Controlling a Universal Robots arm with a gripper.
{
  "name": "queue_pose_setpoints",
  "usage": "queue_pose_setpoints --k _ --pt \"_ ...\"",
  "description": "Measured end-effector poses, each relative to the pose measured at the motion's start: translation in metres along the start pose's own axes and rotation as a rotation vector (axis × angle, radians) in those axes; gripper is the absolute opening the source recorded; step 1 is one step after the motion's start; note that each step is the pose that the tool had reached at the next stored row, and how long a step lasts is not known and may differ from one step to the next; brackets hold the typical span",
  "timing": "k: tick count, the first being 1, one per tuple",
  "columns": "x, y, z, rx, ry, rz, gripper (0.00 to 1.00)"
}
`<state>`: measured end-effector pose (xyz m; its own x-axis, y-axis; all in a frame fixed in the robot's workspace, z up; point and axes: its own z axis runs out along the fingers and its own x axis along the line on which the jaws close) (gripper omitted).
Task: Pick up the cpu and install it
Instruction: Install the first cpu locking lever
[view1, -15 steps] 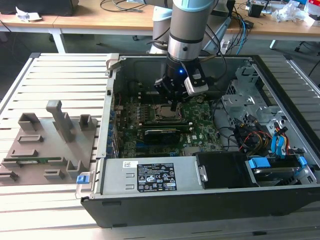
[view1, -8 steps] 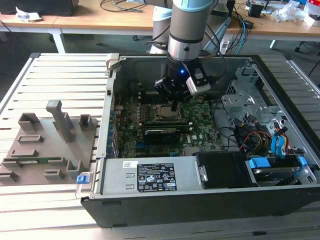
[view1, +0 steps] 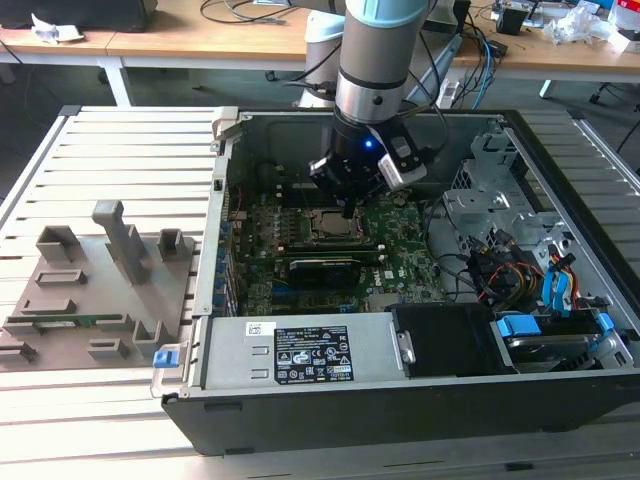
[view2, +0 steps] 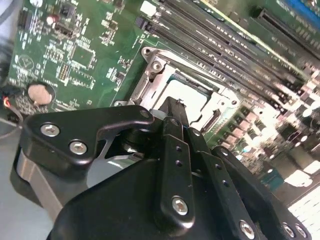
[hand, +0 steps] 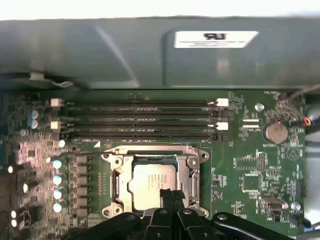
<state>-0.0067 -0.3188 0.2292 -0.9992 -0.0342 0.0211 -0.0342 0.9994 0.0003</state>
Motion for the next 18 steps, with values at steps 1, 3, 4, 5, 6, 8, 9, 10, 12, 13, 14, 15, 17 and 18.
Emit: queue_pose_setpoints --k 1,3,4,5,6,8,9,10,12,13,14,15,17,18 --pt "0.0 0.0 0.0 0.0007 0.0 -0.049 0.11" --pt "0.0 0.0001 0.0001 0.0016 0.0 -0.07 0.11" --pt "0.0 0.0 0.0 0.0021 0.0 -0.07 0.11" --pt "0.0 0.0001 -0.0004 0.0022 0.0001 -0.07 0.11" --pt "0.0 0.0001 -0.0021 0.0027 0.0001 -0.07 0.11" --pt "0.0001 0.0001 -0.0055 0.0031 0.0002 -0.07 0.11" --pt "0.0001 0.0002 -0.0075 0.0031 0.0001 -0.07 0.11" --pt "0.0002 0.0002 -0.0087 0.0031 0.0001 -0.07 0.11" --pt "0.0002 0.0002 -0.0099 0.003 0.0 -0.07 0.11" --pt "0.0002 0.0003 -0.0103 0.0032 0.0001 -0.071 0.11" --pt "0.0002 0.0002 -0.0108 0.0034 0.0002 -0.071 0.11" --pt "0.0002 0.0003 -0.0122 0.0034 0.0002 -0.072 0.11" --pt "0.0003 0.0004 -0.0146 0.0029 -0.0001 -0.072 0.11" --pt "0.0021 0.0004 -0.0148 0.0032 0.0001 -0.072 0.11"
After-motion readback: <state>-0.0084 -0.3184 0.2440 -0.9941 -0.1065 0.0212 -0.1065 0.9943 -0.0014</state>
